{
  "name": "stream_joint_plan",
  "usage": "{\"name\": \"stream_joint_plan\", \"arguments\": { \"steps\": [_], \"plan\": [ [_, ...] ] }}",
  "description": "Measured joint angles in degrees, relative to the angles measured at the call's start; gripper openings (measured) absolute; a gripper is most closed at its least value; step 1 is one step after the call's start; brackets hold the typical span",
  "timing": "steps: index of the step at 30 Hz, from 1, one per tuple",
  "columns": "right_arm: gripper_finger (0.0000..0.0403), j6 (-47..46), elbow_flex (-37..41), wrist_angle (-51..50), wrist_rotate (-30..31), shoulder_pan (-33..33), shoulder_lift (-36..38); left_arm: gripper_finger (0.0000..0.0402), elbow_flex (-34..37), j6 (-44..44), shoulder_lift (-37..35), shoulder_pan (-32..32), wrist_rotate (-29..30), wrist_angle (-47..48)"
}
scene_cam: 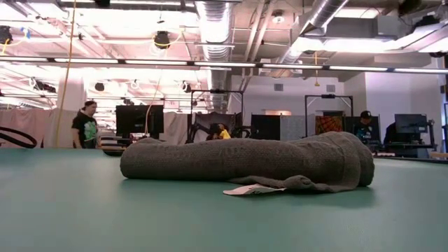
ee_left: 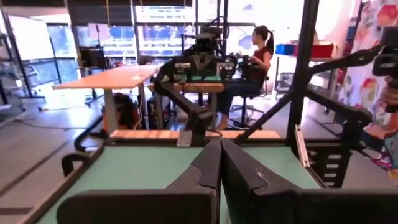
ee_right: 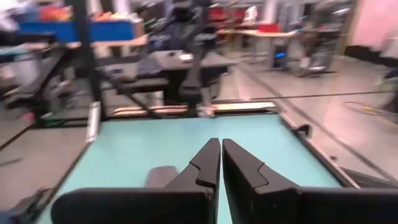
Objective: Roll towel into tight, uniform cylinder
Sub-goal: Return to Home Position
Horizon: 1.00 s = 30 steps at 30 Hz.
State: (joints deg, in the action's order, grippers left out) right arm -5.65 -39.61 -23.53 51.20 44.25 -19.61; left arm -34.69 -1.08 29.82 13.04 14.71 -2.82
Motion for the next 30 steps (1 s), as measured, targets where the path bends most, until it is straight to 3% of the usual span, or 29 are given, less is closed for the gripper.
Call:
{"name": "stream_joint_plan", "arguments": {
  "steps": [7,11,14,24,30],
  "plan": [
    [0.0043,-0.1,10.4,6.7,-1.5,0.0,10.9,0.0000,12.5,4.3,-11.0,-1.3,-8.1,-7.6],
    [0.0043,-0.3,15.2,8.1,-1.9,0.0,16.6,0.0000,18.2,7.2,-16.4,-1.3,-9.8,-8.4],
    [0.0043,-0.1,19.2,10.4,-1.5,0.0,19.6,0.0000,21.5,7.6,-20.0,-1.3,-7.5,-8.9],
    [0.0043,-3.3,28.4,16.6,0.3,-0.1,19.4,0.0000,34.1,9.0,-28.7,-1.2,-0.5,-12.7],
    [0.0043,-4.5,35.1,23.1,1.3,0.0,19.5,0.0000,34.1,9.0,-29.1,-1.2,1.8,-10.4]
  ]
}}
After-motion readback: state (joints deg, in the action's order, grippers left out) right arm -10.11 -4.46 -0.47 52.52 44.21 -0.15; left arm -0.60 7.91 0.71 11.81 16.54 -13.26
